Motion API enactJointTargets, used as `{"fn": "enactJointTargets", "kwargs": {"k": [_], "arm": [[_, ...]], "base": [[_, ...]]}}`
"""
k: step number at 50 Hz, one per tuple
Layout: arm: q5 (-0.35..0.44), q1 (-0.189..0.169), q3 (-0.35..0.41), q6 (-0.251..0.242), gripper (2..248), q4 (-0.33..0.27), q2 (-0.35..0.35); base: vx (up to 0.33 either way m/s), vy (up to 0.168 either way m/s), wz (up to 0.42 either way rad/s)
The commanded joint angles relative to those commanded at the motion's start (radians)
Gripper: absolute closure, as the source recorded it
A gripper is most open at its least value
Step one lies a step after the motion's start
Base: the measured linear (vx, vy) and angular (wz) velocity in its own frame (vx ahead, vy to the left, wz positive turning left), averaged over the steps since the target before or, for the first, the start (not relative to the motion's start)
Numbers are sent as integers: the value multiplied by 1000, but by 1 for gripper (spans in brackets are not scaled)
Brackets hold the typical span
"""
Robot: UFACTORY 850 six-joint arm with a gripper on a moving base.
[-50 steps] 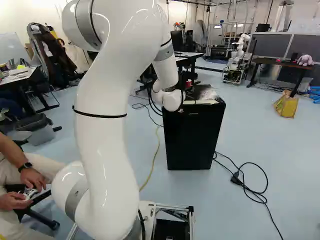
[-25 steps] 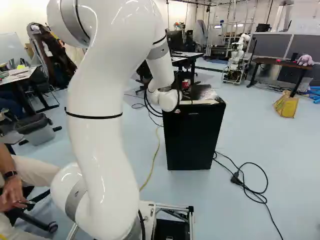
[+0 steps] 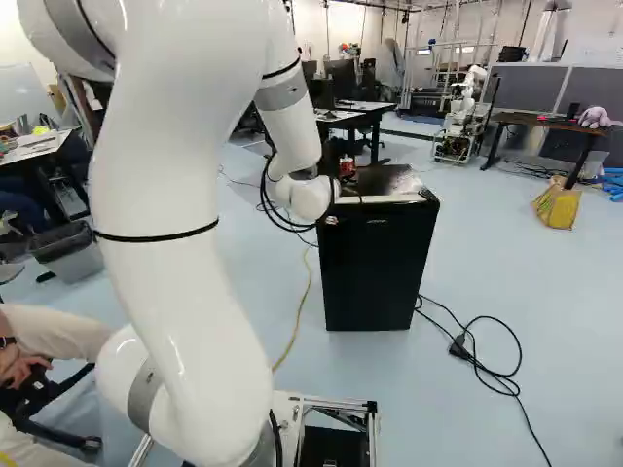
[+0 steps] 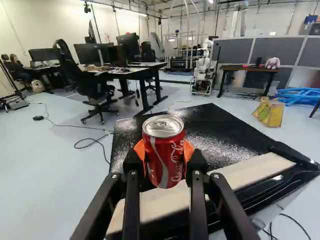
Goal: Grab a drink from the fridge
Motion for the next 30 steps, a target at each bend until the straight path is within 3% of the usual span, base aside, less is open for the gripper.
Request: {"fn": "enactJointTargets", "kwargs": {"k": [30], "arm": [[-38,108,261,-35,157,33,234]], "base": [[0,0,0]]}}
